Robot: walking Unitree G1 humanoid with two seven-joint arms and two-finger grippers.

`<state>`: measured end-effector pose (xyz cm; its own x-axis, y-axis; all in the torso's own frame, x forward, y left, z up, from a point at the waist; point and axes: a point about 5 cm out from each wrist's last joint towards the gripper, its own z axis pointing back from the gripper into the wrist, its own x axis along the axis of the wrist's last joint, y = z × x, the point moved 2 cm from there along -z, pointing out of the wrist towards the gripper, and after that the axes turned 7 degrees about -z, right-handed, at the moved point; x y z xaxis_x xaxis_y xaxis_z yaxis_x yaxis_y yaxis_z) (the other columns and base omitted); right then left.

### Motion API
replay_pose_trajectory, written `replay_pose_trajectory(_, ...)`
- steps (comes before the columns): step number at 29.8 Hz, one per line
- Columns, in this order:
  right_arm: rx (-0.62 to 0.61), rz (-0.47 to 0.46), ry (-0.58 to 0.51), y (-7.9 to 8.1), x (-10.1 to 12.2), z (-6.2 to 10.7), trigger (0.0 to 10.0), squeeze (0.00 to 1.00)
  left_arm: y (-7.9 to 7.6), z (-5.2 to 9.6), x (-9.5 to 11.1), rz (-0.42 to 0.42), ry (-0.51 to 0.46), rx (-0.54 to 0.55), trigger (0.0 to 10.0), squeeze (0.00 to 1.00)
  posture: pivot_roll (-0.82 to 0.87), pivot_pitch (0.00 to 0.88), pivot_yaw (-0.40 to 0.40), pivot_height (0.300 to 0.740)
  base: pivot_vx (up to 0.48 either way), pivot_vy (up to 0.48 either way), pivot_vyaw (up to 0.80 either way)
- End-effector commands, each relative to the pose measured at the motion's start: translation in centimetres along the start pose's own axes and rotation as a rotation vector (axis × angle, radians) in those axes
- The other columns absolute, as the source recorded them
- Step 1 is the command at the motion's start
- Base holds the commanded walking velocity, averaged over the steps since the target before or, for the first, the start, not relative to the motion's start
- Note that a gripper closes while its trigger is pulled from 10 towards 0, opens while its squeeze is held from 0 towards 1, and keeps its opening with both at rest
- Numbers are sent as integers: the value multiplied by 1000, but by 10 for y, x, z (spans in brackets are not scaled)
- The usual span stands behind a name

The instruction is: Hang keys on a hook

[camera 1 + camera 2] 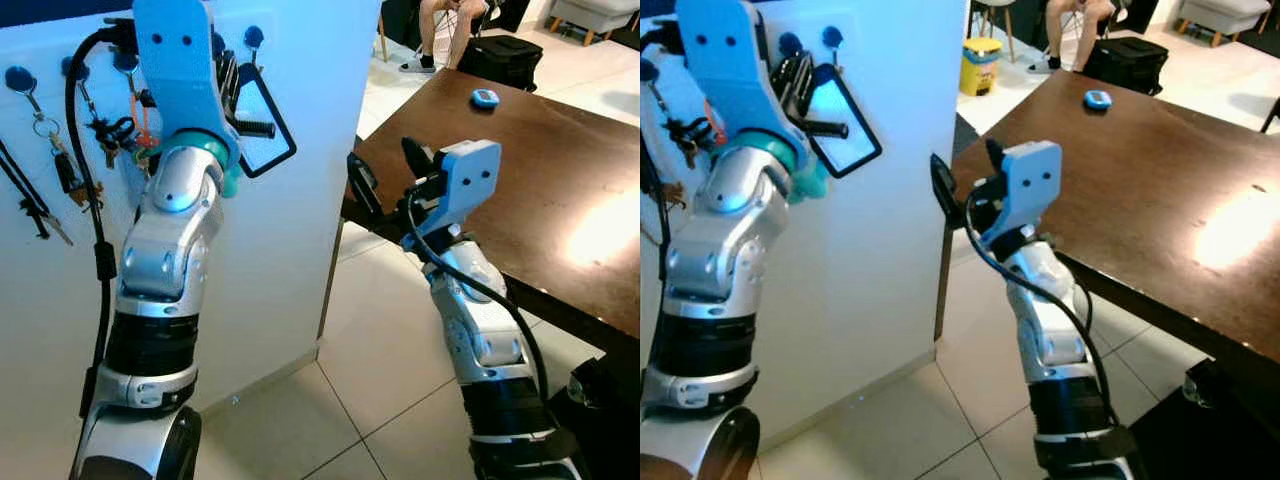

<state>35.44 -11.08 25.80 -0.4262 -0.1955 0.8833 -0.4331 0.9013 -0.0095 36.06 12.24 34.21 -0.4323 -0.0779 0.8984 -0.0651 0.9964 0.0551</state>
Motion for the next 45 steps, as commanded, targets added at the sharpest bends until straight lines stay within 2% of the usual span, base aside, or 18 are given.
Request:
replay_pose_trajectory(1, 1, 4, 7, 2, -3, 2, 10000, 0, 12, -2, -8, -12, 43, 56, 10000, 0, -44, 60, 78, 740, 0, 0, 0)
replay_pose_trajectory(10, 4, 5, 5, 2, -2, 1, 10000, 0, 15, -1, -17, 36, 94, 44, 10000, 0, -43, 56, 74, 740, 0, 0, 0)
replay_pose_trajectory(14, 6, 6, 5, 1, -2, 1, 10000, 0, 10, 2, -23, -18, 118, 4, 10000, 0, -44, 58, 73, 740, 0, 0, 0)
replay_pose_trajectory(17, 6, 6, 5, 1, -2, 1, 10000, 0, 10, 2, -23, -18, 118, 4, 10000, 0, -44, 58, 73, 740, 0, 0, 0)
replay_pose_trajectory(21, 7, 6, 7, 2, -2, 1, 10000, 0, 4, 5, -33, -36, 181, -41, 10000, 0, -42, 62, 72, 740, 0, 0, 0)
replay_pose_trajectory(23, 7, 5, 8, 2, -2, 1, 10000, 0, 2, 6, -35, -19, 196, -54, 10000, 0, -41, 64, 72, 740, 0, 0, 0)
replay_pose_trajectory(24, 7, 4, 8, 2, -3, 1, 10000, 0, -2, 8, -38, 50, 232, -81, 10000, 0, -41, 64, 72, 740, 0, 0, 0)
replay_pose_trajectory(25, 7, 4, 8, 2, -3, 1, 10000, 0, -2, 8, -38, 50, 232, -81, 10000, 0, -41, 64, 72, 740, 0, 0, 0)
replay_pose_trajectory(28, 6, 3, 9, 2, -3, 1, 10000, 0, -12, 11, -43, 237, 310, -152, 10000, 0, -39, 67, 73, 740, 0, 0, 0)
replay_pose_trajectory(29, 6, 3, 9, 2, -3, 1, 10000, 0, -12, 11, -43, 237, 310, -152, 10000, 0, -39, 67, 73, 740, 0, 0, 0)
replay_pose_trajectory(31, 6, 3, 9, 2, -3, 1, 10000, 0, -14, 11, -41, 294, 317, -169, 10000, 0, -39, 67, 73, 740, 0, 0, 0)
replay_pose_trajectory(38, 3, 2, 10, 2, -4, 2, 10000, 0, -15, 11, -43, 261, 330, -180, 10000, 0, -37, 71, 77, 740, 0, 0, 0)
replay_pose_trajectory(45, 2, 1, 11, 2, -4, 1, 10000, 0, -20, 14, -45, 293, 379, -216, 10000, 0, -36, 72, 77, 740, 0, 0, 0)
